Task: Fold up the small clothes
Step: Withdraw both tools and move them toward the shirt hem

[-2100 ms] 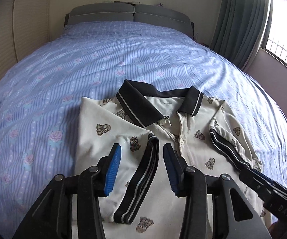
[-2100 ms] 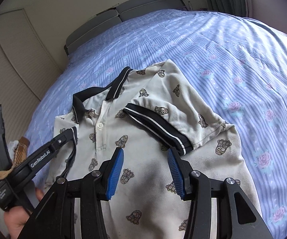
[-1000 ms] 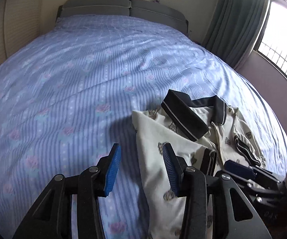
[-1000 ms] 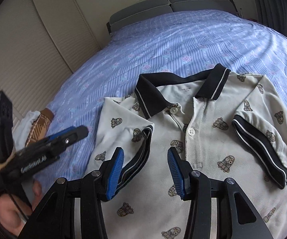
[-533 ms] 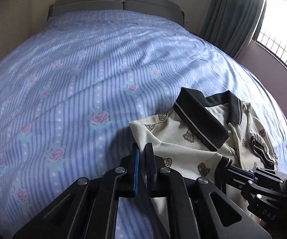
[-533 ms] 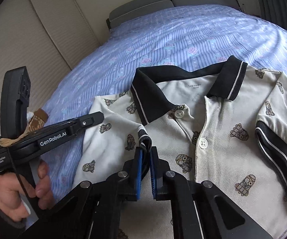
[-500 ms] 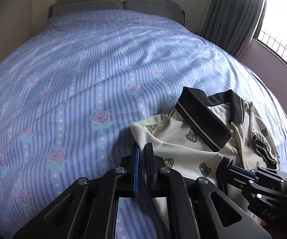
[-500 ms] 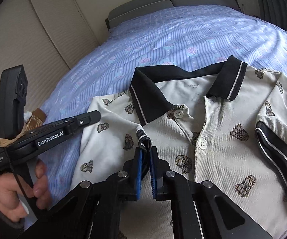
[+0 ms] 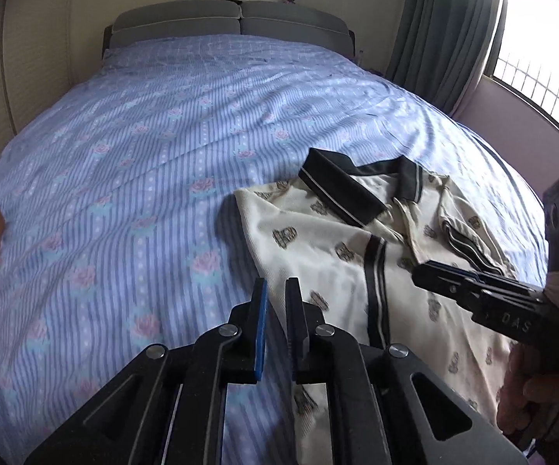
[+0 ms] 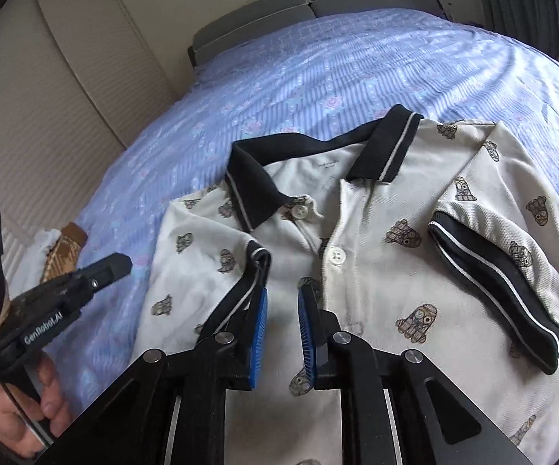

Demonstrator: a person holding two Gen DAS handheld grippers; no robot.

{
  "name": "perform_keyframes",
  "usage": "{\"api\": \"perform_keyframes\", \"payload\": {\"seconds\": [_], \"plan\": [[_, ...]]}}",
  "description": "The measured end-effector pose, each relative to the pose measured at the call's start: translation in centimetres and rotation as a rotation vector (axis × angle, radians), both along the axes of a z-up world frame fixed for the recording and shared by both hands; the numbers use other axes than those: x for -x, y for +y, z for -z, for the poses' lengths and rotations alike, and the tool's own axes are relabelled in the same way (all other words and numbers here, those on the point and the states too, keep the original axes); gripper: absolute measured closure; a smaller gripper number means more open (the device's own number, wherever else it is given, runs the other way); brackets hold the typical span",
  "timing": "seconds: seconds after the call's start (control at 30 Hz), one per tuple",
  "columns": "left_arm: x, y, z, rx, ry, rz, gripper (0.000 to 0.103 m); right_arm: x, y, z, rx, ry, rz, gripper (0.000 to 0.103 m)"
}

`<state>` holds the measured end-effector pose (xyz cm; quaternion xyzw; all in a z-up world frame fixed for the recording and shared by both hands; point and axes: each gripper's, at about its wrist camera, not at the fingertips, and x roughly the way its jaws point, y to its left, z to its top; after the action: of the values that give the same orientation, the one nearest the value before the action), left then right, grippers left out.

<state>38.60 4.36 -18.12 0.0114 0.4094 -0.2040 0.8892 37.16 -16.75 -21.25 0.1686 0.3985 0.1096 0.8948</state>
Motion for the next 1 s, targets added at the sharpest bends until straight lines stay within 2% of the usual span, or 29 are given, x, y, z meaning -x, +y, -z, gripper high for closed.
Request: {"api": "perform_keyframes", "payload": {"seconds": [0.13, 0.23, 0.33, 0.43, 0.57, 0.63, 0.7, 0.73, 0.77, 0.9, 1.0], "plan": [[4.0, -0.3, 0.2, -0.005, 0.014, -0.001, 0.082, 1.1, 1.7, -0.3, -0.031, 0.000, -0.122, 0.086], [5.4, -0.3, 1.6, -0.013, 0.049, -0.014, 0.082, 2.3, 3.9, -0.4, -0.037, -0.022, -0.214, 0.086], [5.5, 0.1, 3.3, -0.019, 0.093, -0.056, 0.082, 2.8, 5.9, 0.4, -0.020, -0.006, -0.276, 0.086], [5.7, 0.6, 4.3, -0.014, 0.112, -0.082, 0.082, 2.7, 6.5, 2.2, 0.041, 0.065, -0.263, 0.086], [7.3, 1.0, 3.1, -0.019, 0.101, -0.099, 0.082, 3.6, 5.0, 1.8, 0.003, 0.091, -0.228, 0.086], [8.8, 1.3, 1.9, -0.016, 0.088, -0.107, 0.082, 5.1, 4.0, 0.2, 0.017, 0.061, -0.212, 0.086], [11.2, 1.7, 0.4, -0.015, 0.071, -0.117, 0.081, 7.3, 3.0, -1.7, 0.052, 0.017, -0.190, 0.075], [12.6, 1.9, -0.3, -0.011, 0.067, -0.123, 0.079, 8.4, 2.2, -2.7, 0.068, -0.007, -0.174, 0.065], [14.0, 2.1, -0.8, -0.006, 0.063, -0.130, 0.075, 10.2, 1.3, -3.7, 0.081, -0.034, -0.155, 0.059], [20.0, 2.4, -2.2, -0.009, 0.030, -0.187, 0.067, 16.7, -2.0, -6.6, 0.148, -0.107, -0.086, 0.058], [24.2, 2.0, -2.2, -0.020, 0.023, -0.233, 0.066, 22.0, -4.5, -7.6, 0.222, -0.141, 0.023, 0.058]]}}
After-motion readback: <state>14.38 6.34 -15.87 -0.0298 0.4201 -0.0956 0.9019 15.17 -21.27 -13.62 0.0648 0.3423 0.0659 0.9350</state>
